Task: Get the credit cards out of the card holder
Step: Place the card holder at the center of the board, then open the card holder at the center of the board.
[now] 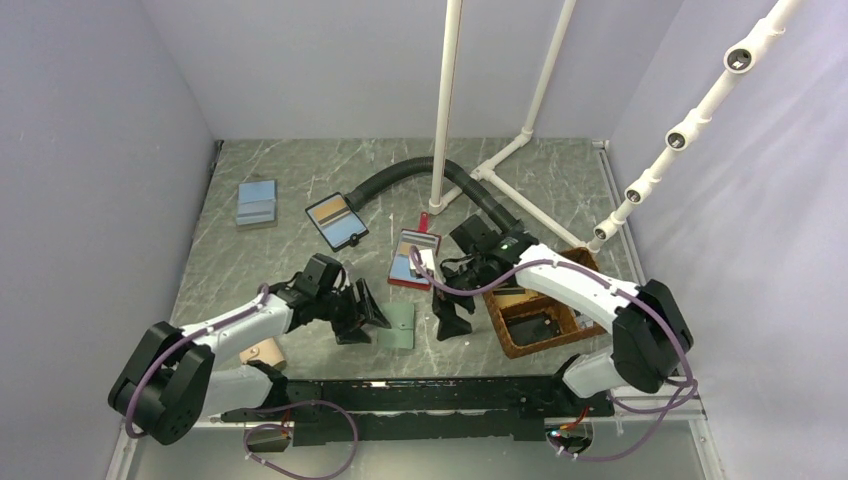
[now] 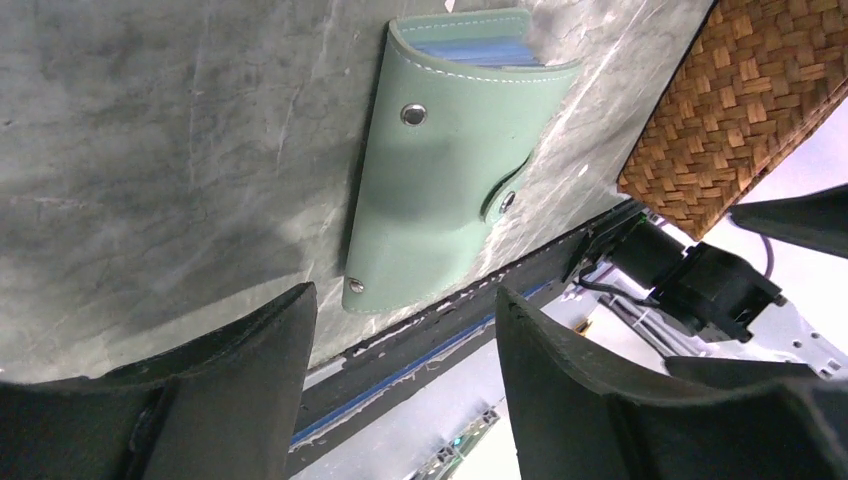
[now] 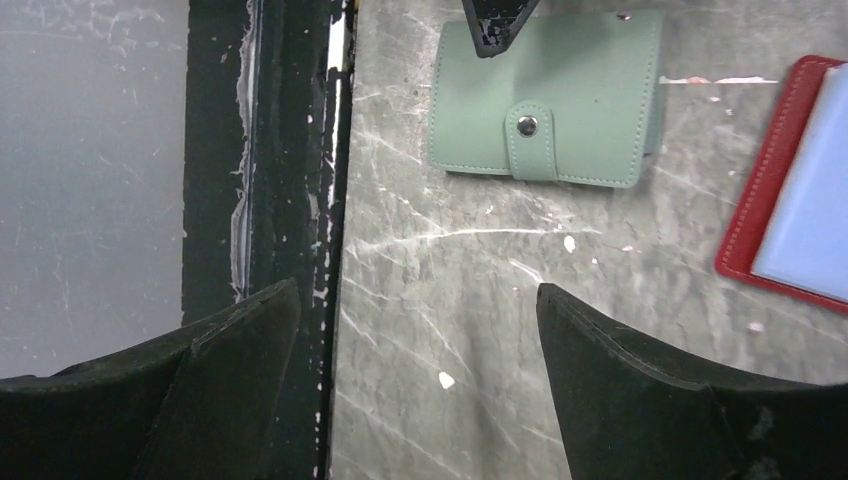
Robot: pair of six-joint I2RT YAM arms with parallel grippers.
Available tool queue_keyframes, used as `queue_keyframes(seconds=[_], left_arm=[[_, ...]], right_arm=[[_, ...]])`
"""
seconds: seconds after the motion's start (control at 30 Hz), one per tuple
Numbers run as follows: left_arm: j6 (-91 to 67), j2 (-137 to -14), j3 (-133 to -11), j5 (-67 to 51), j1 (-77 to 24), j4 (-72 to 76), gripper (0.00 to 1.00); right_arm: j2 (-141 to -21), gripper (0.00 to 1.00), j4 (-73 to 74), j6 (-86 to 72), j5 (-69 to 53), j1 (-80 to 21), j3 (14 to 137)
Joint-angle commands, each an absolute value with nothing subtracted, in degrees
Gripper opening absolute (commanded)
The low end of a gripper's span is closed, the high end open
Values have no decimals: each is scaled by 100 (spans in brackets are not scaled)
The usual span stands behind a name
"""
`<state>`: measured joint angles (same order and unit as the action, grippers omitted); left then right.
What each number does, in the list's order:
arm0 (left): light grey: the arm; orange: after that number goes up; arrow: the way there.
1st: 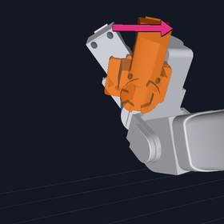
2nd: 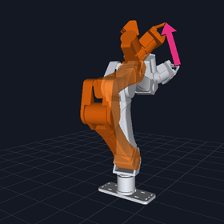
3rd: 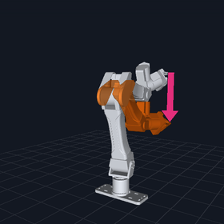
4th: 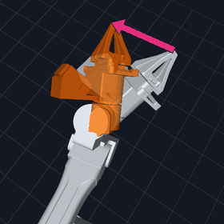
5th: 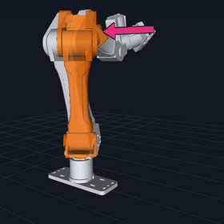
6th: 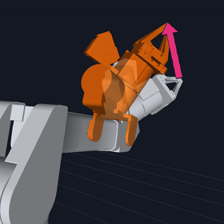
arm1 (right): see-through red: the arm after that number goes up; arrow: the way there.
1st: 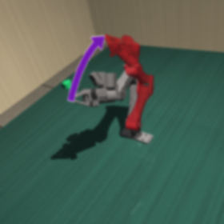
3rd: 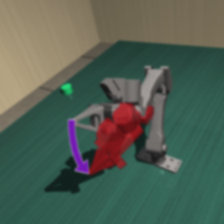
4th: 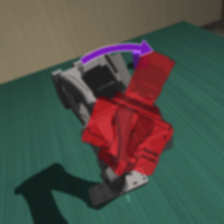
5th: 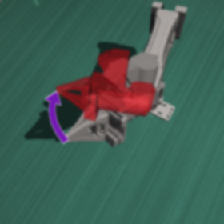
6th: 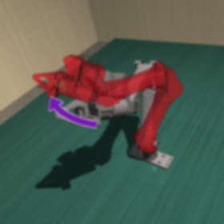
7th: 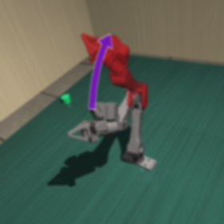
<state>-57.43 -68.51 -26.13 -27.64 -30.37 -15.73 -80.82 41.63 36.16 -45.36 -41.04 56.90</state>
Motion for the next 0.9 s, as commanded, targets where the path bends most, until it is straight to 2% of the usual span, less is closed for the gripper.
queue_keyframes(seconds=[0.0, 0.17, 0.27, 0.5, 0.63, 0.8, 0.87], left_arm=[[-6249, -6583, -2398, -2695, -3067, -1356, 70], [-6517, -6732, -2233, -2653, -3094, -822, 68], [-6446, -7052, -2327, -2624, -3134, -898, 63], [-6507, -7505, -2303, -2675, -3324, -420, 58], [-6523, -7721, -2353, -2641, -3356, -417, 47], [-6571, -7880, -2381, -2652, -3383, -272, 15], [-6561, -7896, -2381, -2654, -3389, -261, 7]], right_arm=[[-8225, 90, 3339, 3112, -4402, -4359, 5593], [-8382, 87, 3138, 2995, -4363, -4563, 5563], [-8475, 87, 3056, 2917, -4386, -4571, 5563], [-8619, 83, 2674, 2607, -4061, -4591, 5434], [-8732, 80, 2249, 2491, -3634, -4714, 5232], [-8872, 77, 2003, 2648, -2999, -5104, 5274], [-8949, 77, 1882, 2708, -2837, -5153, 5313]])
